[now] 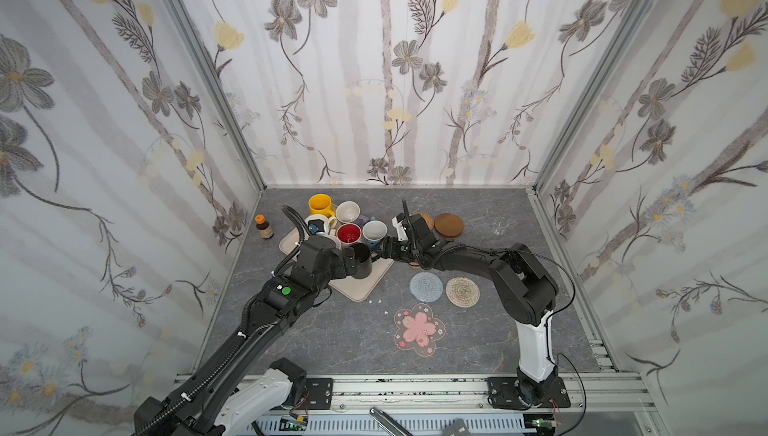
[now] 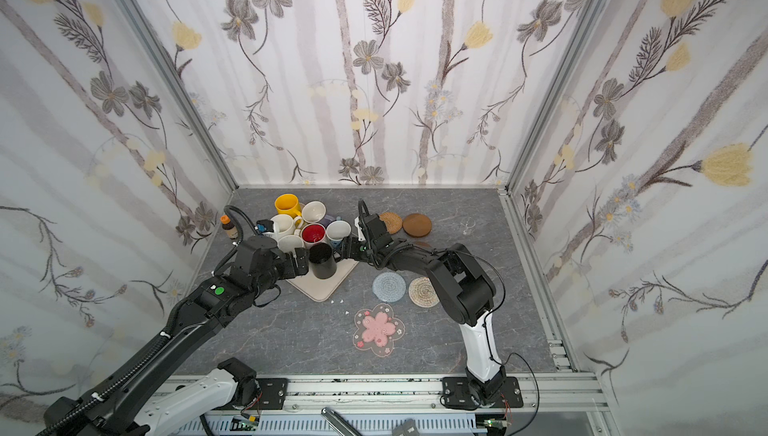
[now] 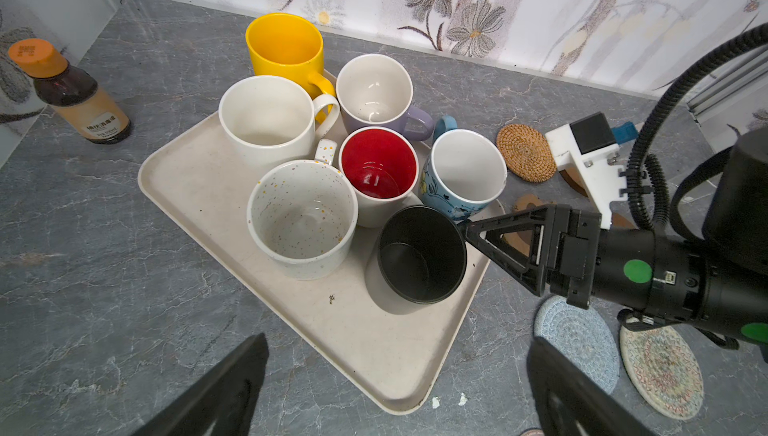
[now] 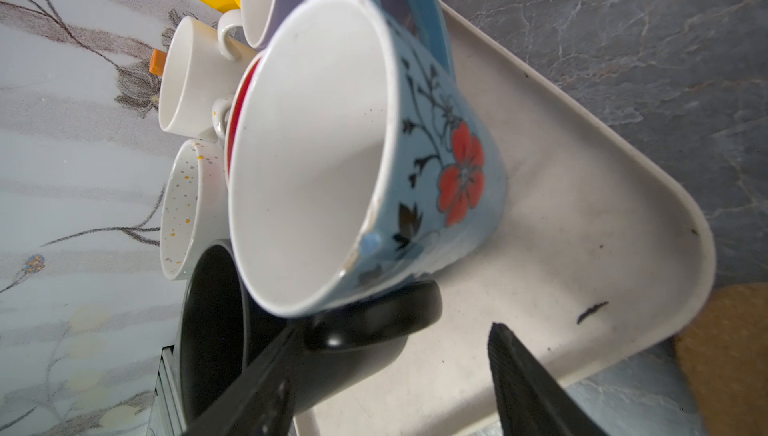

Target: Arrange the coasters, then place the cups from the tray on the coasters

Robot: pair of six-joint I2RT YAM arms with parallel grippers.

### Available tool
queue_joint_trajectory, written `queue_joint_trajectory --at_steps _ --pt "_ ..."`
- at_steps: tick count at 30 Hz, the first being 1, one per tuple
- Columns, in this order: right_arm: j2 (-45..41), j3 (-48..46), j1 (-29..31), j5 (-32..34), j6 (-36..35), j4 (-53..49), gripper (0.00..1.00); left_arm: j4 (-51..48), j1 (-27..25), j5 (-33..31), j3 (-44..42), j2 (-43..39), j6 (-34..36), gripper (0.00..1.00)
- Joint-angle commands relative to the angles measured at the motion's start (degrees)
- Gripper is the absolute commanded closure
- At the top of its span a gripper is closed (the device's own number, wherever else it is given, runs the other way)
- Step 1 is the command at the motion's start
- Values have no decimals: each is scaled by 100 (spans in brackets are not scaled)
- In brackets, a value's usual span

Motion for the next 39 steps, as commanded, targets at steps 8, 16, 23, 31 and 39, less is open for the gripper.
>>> queue_joint_trajectory --at_steps 8,16,23,31,39 --pt "222 311 20 97 123 147 24 159 7 -52 -13 48 -31 0" --pt "323 411 68 277 19 -91 29 185 25 -43 -43 40 -29 0" --pt "229 375 93 325 -74 -215 43 194 30 -19 -45 21 -28 0" --pt "115 269 137 280 -116 -226 57 187 29 49 -39 -55 -81 0" --pt "-72 74 200 234 -152 -181 63 189 34 89 -70 -93 -116 0"
